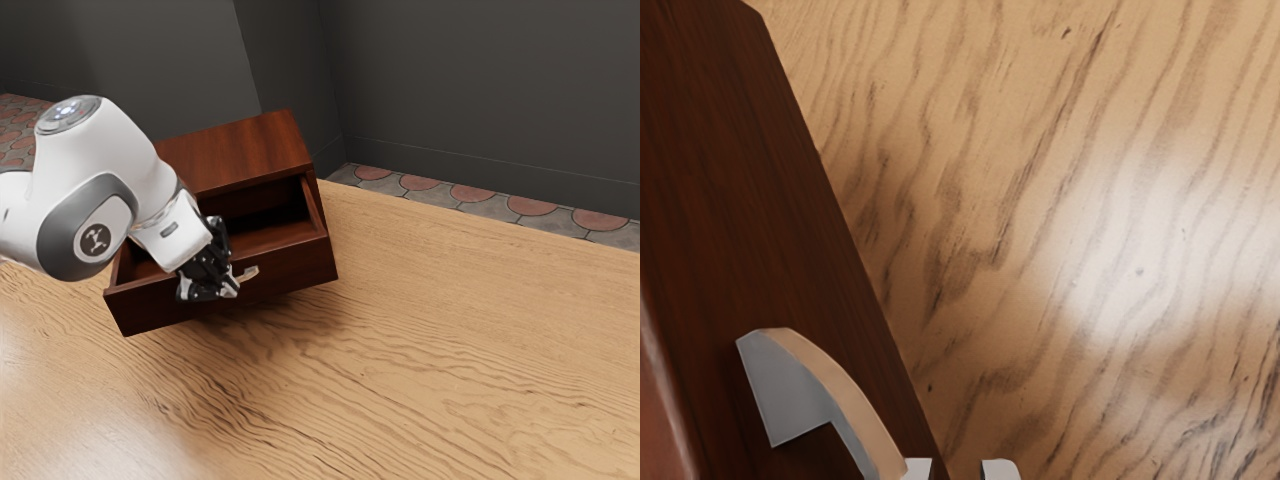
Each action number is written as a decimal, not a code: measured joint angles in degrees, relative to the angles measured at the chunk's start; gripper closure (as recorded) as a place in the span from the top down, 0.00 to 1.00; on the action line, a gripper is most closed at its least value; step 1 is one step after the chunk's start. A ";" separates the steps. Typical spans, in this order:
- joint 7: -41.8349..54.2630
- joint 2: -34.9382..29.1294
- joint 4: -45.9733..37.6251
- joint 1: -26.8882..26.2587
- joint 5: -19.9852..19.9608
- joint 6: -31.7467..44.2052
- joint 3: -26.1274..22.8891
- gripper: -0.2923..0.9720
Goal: Pull the drawer handle with one arm to open the drawer
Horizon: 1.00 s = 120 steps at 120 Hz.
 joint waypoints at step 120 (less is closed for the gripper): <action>-7.05 17.72 44.32 -1.59 -3.99 -48.22 -0.40 0.73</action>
